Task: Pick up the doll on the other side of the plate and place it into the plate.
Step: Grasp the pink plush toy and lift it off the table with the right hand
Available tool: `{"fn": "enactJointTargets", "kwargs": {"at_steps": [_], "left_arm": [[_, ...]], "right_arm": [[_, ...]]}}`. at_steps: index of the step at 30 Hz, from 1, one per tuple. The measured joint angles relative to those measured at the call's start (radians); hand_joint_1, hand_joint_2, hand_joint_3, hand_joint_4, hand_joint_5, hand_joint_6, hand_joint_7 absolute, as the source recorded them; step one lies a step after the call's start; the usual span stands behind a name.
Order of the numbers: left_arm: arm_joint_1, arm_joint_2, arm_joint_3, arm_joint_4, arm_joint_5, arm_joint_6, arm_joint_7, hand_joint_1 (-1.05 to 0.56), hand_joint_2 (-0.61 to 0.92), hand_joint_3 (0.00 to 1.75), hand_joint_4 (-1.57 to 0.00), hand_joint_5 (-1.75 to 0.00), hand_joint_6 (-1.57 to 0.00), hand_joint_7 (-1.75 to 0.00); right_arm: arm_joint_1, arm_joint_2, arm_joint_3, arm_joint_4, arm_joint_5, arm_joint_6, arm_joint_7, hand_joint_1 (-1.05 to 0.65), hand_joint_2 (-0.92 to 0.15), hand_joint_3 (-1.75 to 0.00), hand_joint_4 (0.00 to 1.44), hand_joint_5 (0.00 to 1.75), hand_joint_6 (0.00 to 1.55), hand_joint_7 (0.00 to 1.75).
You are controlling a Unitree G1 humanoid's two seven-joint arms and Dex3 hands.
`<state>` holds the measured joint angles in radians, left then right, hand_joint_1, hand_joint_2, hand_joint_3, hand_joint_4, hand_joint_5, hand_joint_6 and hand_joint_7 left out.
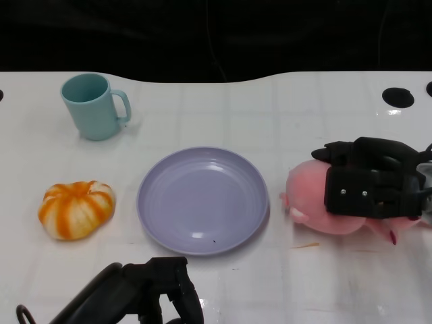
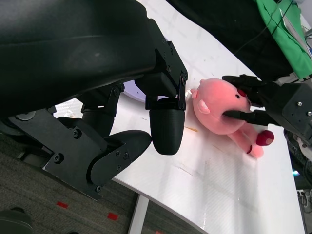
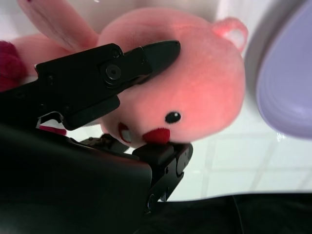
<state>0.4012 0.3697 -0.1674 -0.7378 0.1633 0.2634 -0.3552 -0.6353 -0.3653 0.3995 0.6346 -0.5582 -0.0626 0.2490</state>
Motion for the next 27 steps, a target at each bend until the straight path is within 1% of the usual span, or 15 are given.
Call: {"fn": "enactJointTargets", "kwargs": {"at_steps": [1, 6, 7, 8, 9, 10, 11, 12, 13, 14, 15, 16, 18, 23, 27], "left_arm": [[0.0, 0.0, 0.0, -0.003, 0.0, 0.001, 0.0, -0.16, 0.55, 1.15, -0.7, -1.75, -0.64, -1.46], [-0.001, 0.0, 0.002, -0.013, -0.001, 0.011, 0.0, -0.16, 0.55, 1.16, -0.69, -1.75, -0.64, -1.47], [-0.001, 0.0, 0.003, -0.014, -0.002, 0.014, 0.0, -0.15, 0.55, 1.16, -0.7, -1.75, -0.64, -1.47], [-0.001, 0.0, 0.006, -0.014, -0.003, 0.014, 0.0, -0.15, 0.54, 1.16, -0.7, -1.75, -0.64, -1.47], [-0.002, 0.0, 0.009, -0.014, -0.005, 0.014, 0.0, -0.15, 0.54, 1.16, -0.7, -1.75, -0.64, -1.47], [-0.003, 0.0, 0.013, -0.013, -0.006, 0.013, 0.0, -0.15, 0.53, 1.17, -0.7, -1.75, -0.65, -1.46], [-0.006, 0.0, 0.016, -0.011, -0.006, 0.009, 0.0, -0.15, 0.52, 1.17, -0.7, -1.75, -0.65, -1.45], [-0.008, -0.001, 0.018, -0.007, -0.007, -0.001, 0.0, -0.16, 0.52, 1.18, -0.7, -1.75, -0.66, -1.45], [-0.009, -0.003, 0.019, -0.002, -0.008, -0.01, 0.0, -0.17, 0.52, 1.19, -0.71, -1.75, -0.66, -1.45], [-0.009, -0.006, 0.02, 0.004, -0.01, -0.021, 0.0, -0.18, 0.52, 1.19, -0.71, -1.75, -0.67, -1.45], [-0.009, -0.01, 0.02, 0.009, -0.012, -0.026, 0.0, -0.18, 0.52, 1.2, -0.72, -1.75, -0.67, -1.45], [-0.009, -0.012, 0.02, 0.013, -0.012, -0.03, 0.0, -0.18, 0.52, 1.2, -0.72, -1.75, -0.67, -1.45], [-0.009, -0.015, 0.021, 0.021, -0.012, -0.042, 0.001, -0.17, 0.52, 1.2, -0.72, -1.75, -0.67, -1.45], [-0.005, -0.02, 0.022, 0.025, -0.011, -0.054, 0.001, -0.17, 0.52, 1.21, -0.71, -1.75, -0.66, -1.45], [0.004, -0.018, 0.023, 0.025, -0.007, -0.055, 0.001, -0.15, 0.52, 1.19, -0.68, -1.75, -0.65, -1.44]], "right_arm": [[0.0, 0.003, -0.002, 0.009, 0.002, -0.011, -0.02, -0.23, -0.92, -0.09, 0.81, 0.68, 1.03, 0.13], [0.0, 0.008, 0.0, 0.025, -0.011, -0.055, -0.093, -0.18, -0.9, -0.1, 0.84, 1.11, 1.19, 0.2], [0.0, 0.009, 0.001, 0.028, -0.012, -0.063, -0.102, -0.19, -0.88, -0.12, 0.86, 1.3, 1.22, 0.25], [0.0, 0.011, 0.001, 0.03, -0.013, -0.069, -0.11, -0.19, -0.87, -0.14, 0.86, 1.38, 1.24, 0.27], [0.0, 0.013, 0.002, 0.034, -0.013, -0.077, -0.118, -0.19, -0.75, -0.38, 0.9, 1.46, 1.24, 0.37], [0.0, 0.014, 0.003, 0.04, -0.014, -0.09, -0.13, -0.2, -0.5, -0.9, 0.92, 1.54, 1.2, 0.54], [0.0, 0.014, 0.005, 0.044, -0.018, -0.102, -0.141, -0.21, -0.38, -1.13, 0.91, 1.58, 1.16, 0.66], [-0.001, 0.014, 0.009, 0.048, -0.023, -0.115, -0.153, -0.2, -0.35, -1.24, 0.86, 1.67, 1.06, 0.93], [-0.001, 0.015, 0.013, 0.053, -0.033, -0.127, -0.167, -0.2, -0.38, -1.2, 0.85, 1.71, 0.95, 1.17], [-0.002, 0.015, 0.016, 0.057, -0.041, -0.138, -0.181, -0.19, -0.42, -1.14, 0.84, 1.73, 0.87, 1.34], [-0.002, 0.016, 0.017, 0.062, -0.047, -0.143, -0.192, -0.19, -0.46, -1.09, 0.84, 1.74, 0.8, 1.5], [-0.002, 0.017, 0.017, 0.066, -0.051, -0.146, -0.203, -0.19, -0.48, -1.07, 0.84, 1.74, 0.76, 1.58], [-0.001, 0.019, 0.014, 0.069, -0.05, -0.145, -0.214, -0.19, -0.5, -1.05, 0.84, 1.75, 0.73, 1.66], [0.026, 0.029, -0.033, 0.031, -0.033, -0.095, -0.258, -0.16, -0.51, -1.06, 0.87, 1.75, 0.69, 1.7], [0.055, 0.038, -0.069, -0.006, -0.027, -0.125, -0.345, -0.11, -0.43, -1.16, 0.9, 1.75, 0.72, 1.74]]}}
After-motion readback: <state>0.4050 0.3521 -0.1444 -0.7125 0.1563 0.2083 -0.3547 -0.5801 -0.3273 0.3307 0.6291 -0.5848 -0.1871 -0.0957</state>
